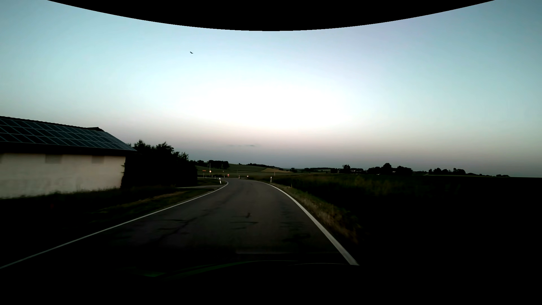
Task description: Follow the waypoints while adhering to traffic rules and regulations
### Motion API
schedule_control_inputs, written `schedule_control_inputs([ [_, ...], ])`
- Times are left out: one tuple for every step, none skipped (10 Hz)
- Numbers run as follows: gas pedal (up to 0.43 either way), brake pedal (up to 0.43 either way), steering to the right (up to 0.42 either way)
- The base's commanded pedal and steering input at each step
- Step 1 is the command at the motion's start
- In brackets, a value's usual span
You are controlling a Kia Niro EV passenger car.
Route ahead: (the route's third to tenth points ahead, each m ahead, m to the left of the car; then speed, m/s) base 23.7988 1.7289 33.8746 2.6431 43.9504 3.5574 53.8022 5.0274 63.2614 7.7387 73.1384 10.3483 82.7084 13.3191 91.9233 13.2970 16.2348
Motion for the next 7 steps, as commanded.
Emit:
schedule_control_inputs([
  [0.000,0.037,-0.008],
  [0.000,0.043,-0.009],
  [0.000,0.061,-0.010],
  [0.000,0.073,-0.011],
  [0.000,0.091,-0.014],
  [0.000,0.098,-0.017],
  [0.000,0.104,-0.018],
])
